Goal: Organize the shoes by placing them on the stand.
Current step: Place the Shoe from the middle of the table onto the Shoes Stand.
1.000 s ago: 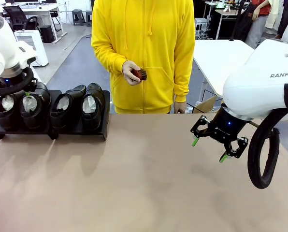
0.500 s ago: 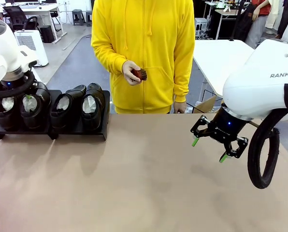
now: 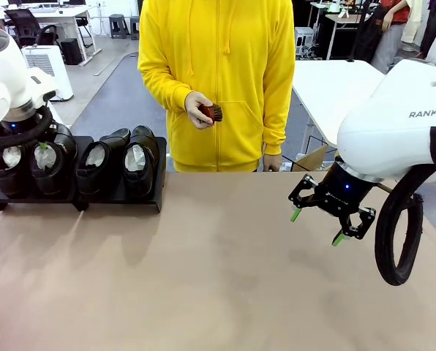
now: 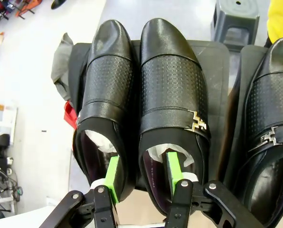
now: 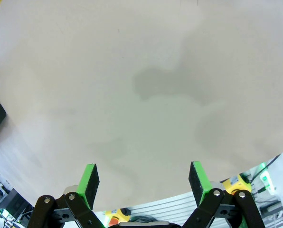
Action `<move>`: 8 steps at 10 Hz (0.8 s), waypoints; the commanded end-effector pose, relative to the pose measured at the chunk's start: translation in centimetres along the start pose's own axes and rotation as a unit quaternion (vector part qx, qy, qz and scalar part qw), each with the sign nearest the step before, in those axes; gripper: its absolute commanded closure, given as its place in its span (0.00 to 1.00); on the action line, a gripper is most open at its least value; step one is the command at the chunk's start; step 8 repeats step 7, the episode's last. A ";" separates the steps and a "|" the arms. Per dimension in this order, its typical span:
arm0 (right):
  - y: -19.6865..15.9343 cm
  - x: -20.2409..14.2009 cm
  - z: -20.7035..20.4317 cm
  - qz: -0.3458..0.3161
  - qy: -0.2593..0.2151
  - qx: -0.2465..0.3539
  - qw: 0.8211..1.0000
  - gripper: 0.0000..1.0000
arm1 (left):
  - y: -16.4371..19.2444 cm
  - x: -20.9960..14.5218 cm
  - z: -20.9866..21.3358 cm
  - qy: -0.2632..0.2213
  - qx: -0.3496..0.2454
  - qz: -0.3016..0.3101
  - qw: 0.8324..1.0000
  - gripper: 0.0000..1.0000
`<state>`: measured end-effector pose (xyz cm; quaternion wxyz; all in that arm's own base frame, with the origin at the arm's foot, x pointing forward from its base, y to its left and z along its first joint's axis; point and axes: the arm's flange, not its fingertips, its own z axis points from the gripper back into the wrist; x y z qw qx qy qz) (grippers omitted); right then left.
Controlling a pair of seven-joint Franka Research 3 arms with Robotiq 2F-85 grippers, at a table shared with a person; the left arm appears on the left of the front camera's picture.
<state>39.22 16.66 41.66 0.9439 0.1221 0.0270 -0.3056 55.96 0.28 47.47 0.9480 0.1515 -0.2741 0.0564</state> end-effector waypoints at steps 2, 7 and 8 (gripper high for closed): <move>0.1 0.3 0.3 0.010 -0.002 0.000 1.000 0.00 | -0.1 0.1 0.0 -0.006 0.002 0.003 1.000 0.49; 0.1 0.3 0.3 0.010 -0.002 0.000 1.000 0.00 | -0.1 0.1 0.0 -0.006 0.002 0.003 1.000 0.49; 0.1 0.3 0.3 0.010 -0.002 0.000 1.000 0.00 | -0.1 0.1 0.0 -0.006 0.002 0.003 1.000 0.49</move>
